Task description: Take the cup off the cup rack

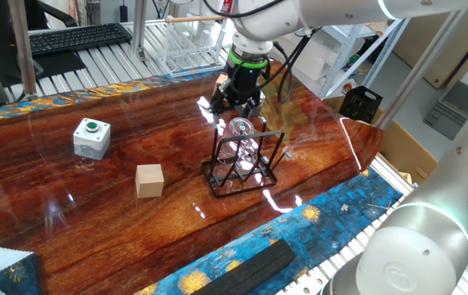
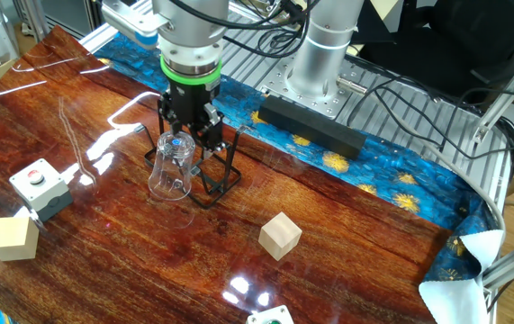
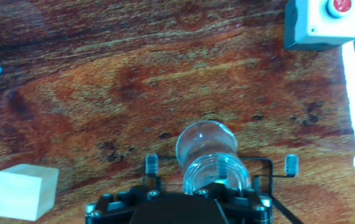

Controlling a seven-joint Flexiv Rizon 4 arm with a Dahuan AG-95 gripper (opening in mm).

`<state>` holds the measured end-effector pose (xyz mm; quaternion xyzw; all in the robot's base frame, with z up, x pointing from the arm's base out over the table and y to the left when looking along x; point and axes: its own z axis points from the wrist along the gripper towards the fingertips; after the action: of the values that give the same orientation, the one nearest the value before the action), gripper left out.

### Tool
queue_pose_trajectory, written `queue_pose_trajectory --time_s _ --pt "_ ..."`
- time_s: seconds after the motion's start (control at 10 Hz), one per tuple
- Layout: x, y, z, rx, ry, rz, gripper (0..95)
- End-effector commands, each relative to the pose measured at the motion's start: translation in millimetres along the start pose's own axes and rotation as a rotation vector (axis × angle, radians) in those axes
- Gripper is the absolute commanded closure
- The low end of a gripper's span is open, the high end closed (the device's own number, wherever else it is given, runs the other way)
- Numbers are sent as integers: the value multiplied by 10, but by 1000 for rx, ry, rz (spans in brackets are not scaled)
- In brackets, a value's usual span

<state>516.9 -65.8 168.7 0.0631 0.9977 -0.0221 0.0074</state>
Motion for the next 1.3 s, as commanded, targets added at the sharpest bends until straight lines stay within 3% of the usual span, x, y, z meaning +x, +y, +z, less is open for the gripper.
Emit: queue_pose_trajectory --time_s 0.1,0.3,0.9,1.3 --pt "-12 -19 1 -24 4 -14 0" --pt "-32 -33 4 -36 -2 -14 0" --pt "-107 -87 61 -18 -32 -11 0" --pt "-158 -127 91 -17 -36 -21 0"
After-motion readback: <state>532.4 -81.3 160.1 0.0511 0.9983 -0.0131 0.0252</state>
